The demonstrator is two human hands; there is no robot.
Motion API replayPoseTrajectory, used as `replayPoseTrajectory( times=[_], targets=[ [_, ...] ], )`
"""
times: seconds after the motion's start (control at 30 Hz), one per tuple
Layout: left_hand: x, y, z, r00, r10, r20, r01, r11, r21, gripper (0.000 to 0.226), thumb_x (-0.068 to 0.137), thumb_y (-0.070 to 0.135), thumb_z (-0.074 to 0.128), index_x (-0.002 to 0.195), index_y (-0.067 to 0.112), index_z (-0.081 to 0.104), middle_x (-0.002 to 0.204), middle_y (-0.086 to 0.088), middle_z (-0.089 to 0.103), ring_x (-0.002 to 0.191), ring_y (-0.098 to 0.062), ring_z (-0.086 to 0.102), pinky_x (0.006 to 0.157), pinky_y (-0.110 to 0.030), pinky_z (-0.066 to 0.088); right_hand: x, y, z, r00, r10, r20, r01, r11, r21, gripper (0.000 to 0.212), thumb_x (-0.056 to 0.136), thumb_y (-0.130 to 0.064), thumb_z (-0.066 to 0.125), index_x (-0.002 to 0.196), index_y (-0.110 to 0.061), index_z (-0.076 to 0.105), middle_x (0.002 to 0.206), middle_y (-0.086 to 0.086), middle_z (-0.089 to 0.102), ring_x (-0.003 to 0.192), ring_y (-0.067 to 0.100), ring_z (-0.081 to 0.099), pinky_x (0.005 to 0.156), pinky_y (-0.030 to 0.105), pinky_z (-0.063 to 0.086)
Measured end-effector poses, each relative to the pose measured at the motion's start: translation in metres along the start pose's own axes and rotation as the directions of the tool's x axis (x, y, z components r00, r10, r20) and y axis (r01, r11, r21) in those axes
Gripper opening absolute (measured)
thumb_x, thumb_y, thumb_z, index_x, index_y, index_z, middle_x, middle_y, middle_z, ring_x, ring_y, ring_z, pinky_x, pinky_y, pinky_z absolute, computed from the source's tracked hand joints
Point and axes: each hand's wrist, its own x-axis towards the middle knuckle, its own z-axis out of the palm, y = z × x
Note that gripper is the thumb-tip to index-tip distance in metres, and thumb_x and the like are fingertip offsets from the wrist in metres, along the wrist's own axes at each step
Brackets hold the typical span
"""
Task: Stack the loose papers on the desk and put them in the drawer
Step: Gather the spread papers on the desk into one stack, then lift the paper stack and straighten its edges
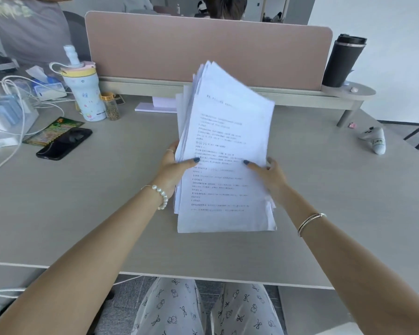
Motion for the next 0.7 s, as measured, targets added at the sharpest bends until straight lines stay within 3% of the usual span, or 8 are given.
replayPoseTrajectory(
  times=[0.1, 0.23, 0.27, 0.33, 0.43, 0.5, 0.63, 0.7],
  targets=[
    [0.001, 0.016, 0.002, 0.998, 0.061, 0.027, -0.059, 0.997, -0.056, 0.055, 0.078, -0.004, 0.067, 0.128, 0.012, 0.047, 0.104, 0.002, 0.066, 0.084, -0.002, 0.067, 0.075, -0.018, 0.056, -0.001, -0.011, -0.010, 0.991, -0.059, 0.117, 0.033, 0.978, 0.207, 0.044, 0.074, -0.035, 0.077, 0.108, -0.009, 0.065, 0.109, 0.011, 0.072, 0.085, 0.022, 0.072, 0.080, 0.039, 0.059],
    [0.007, 0.040, 0.002, 0.993, 0.113, 0.018, -0.113, 0.994, -0.013, 0.066, 0.070, 0.017, 0.078, 0.128, 0.014, 0.048, 0.130, -0.005, 0.059, 0.117, -0.019, 0.058, 0.100, -0.037, 0.048, -0.015, -0.037, -0.014, 0.947, -0.318, -0.042, 0.318, 0.910, 0.266, 0.009, 0.084, -0.021, 0.068, 0.091, -0.021, 0.064, 0.095, -0.003, 0.071, 0.085, 0.018, 0.069, 0.075, 0.031, 0.059],
    [0.009, 0.045, 0.003, 0.991, 0.130, 0.014, -0.130, 0.991, -0.007, 0.061, 0.070, 0.018, 0.078, 0.124, 0.014, 0.051, 0.128, -0.004, 0.060, 0.118, -0.020, 0.058, 0.101, -0.040, 0.047, -0.019, -0.044, -0.012, 0.933, -0.348, -0.088, 0.359, 0.900, 0.250, 0.007, 0.085, -0.021, 0.067, 0.088, -0.024, 0.061, 0.091, -0.008, 0.068, 0.081, 0.013, 0.067, 0.069, 0.022, 0.057],
    [0.011, 0.054, 0.006, 0.983, 0.184, 0.013, -0.185, 0.983, 0.006, 0.041, 0.077, 0.005, 0.071, 0.112, 0.019, 0.054, 0.116, 0.000, 0.065, 0.105, -0.012, 0.064, 0.093, -0.033, 0.052, -0.026, -0.055, -0.010, 0.900, -0.405, -0.160, 0.432, 0.874, 0.223, 0.012, 0.087, -0.021, 0.065, 0.096, -0.019, 0.058, 0.092, -0.009, 0.065, 0.079, 0.004, 0.062, 0.060, 0.011, 0.052],
    [0.006, 0.061, 0.011, 0.970, 0.243, 0.012, -0.243, 0.970, 0.002, 0.044, 0.076, -0.009, 0.066, 0.103, 0.023, 0.052, 0.099, 0.009, 0.065, 0.080, 0.005, 0.067, 0.070, -0.017, 0.054, -0.034, -0.058, -0.006, 0.864, -0.457, -0.211, 0.494, 0.852, 0.173, 0.026, 0.085, -0.023, 0.065, 0.108, -0.014, 0.058, 0.096, -0.007, 0.066, 0.082, 0.006, 0.062, 0.067, 0.019, 0.050],
    [-0.001, 0.055, 0.011, 0.974, 0.226, 0.008, -0.226, 0.974, 0.016, 0.046, 0.074, -0.009, 0.069, 0.105, 0.020, 0.051, 0.096, 0.010, 0.065, 0.078, 0.003, 0.066, 0.066, -0.016, 0.054, -0.037, -0.050, -0.005, 0.870, -0.454, -0.191, 0.485, 0.859, 0.165, 0.029, 0.082, -0.024, 0.068, 0.108, -0.017, 0.057, 0.097, -0.012, 0.065, 0.086, 0.004, 0.063, 0.072, 0.023, 0.051],
    [-0.015, 0.034, 0.006, 0.985, 0.174, -0.020, -0.174, 0.985, 0.006, 0.043, 0.070, -0.003, 0.076, 0.094, 0.025, 0.054, 0.092, 0.011, 0.065, 0.080, -0.003, 0.065, 0.061, -0.012, 0.053, -0.045, -0.026, -0.003, 0.882, -0.443, -0.160, 0.466, 0.868, 0.168, 0.047, 0.073, -0.030, 0.074, 0.115, -0.021, 0.055, 0.113, -0.005, 0.065, 0.103, 0.014, 0.062, 0.082, 0.033, 0.051],
    [-0.022, 0.024, 0.007, 0.987, 0.161, -0.015, -0.161, 0.987, 0.006, 0.042, 0.067, -0.002, 0.078, 0.092, 0.024, 0.057, 0.091, 0.010, 0.066, 0.074, 0.002, 0.068, 0.059, -0.012, 0.052, -0.049, -0.019, -0.001, 0.882, -0.446, -0.154, 0.469, 0.863, 0.186, 0.051, 0.070, -0.031, 0.076, 0.116, -0.022, 0.054, 0.116, -0.004, 0.064, 0.107, 0.015, 0.062, 0.086, 0.036, 0.052]
  ],
)
